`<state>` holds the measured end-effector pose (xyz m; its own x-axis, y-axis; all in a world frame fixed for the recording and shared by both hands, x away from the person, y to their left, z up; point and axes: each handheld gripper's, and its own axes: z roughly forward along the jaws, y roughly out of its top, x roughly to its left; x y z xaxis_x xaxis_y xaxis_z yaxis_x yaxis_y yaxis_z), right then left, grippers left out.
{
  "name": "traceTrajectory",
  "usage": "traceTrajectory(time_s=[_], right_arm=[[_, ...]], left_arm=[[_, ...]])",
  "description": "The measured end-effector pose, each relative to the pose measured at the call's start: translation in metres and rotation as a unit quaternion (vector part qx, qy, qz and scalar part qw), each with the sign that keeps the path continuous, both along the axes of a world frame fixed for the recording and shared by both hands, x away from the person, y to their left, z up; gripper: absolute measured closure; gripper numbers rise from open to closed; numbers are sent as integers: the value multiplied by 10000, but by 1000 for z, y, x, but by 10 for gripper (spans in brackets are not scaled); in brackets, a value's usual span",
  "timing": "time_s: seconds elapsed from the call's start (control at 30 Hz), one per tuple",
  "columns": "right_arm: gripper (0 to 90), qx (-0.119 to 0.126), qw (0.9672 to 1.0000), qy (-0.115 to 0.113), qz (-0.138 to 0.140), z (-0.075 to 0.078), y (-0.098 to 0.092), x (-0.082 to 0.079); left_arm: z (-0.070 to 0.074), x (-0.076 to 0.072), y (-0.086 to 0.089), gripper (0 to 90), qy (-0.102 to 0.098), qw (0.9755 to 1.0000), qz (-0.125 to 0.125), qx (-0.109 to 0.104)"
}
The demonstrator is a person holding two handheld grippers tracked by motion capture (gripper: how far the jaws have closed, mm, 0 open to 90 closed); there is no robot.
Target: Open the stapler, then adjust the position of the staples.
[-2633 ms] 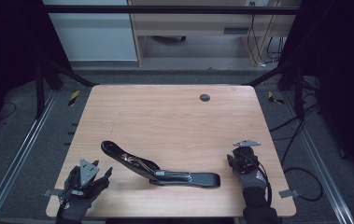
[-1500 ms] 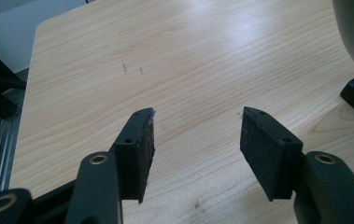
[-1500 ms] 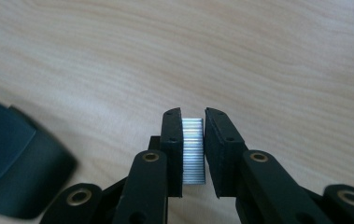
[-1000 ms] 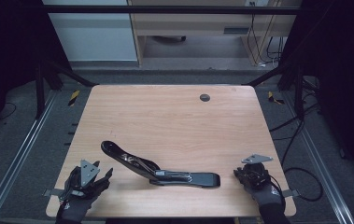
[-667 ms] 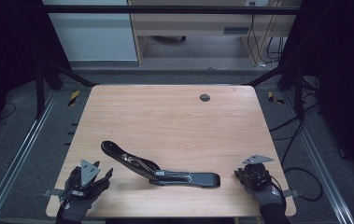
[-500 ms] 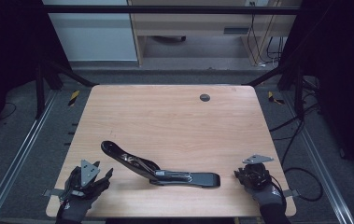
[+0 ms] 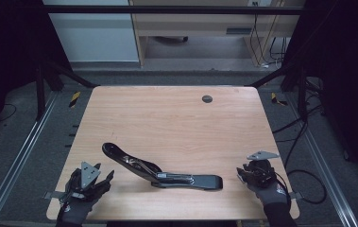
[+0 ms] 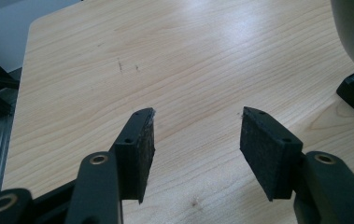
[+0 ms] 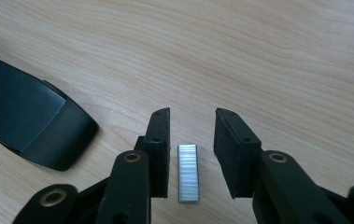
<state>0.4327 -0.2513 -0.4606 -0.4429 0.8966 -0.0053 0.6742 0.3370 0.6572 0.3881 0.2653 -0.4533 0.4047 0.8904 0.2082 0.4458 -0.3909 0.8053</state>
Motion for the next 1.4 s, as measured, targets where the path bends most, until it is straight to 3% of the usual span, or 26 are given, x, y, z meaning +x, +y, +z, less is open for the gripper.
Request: traceTrajectory(time_s=[0.4,0.73,1.07,1.4], right_arm=[[676,-179,9980,600,9,3,-8,3],[709,-205,9970,746,91,-5,-3,4],[741,-420,9960,775,154,-11,2,8],[773,-404,9952,876,158,-14,4,9]], left_arm=[[-1,2,0,447,34,10000,-5,13],[-2,2,-1,446,45,10000,-8,60],[-2,1,-2,446,49,9999,22,88],[-2,1,-2,447,52,9999,20,89]])
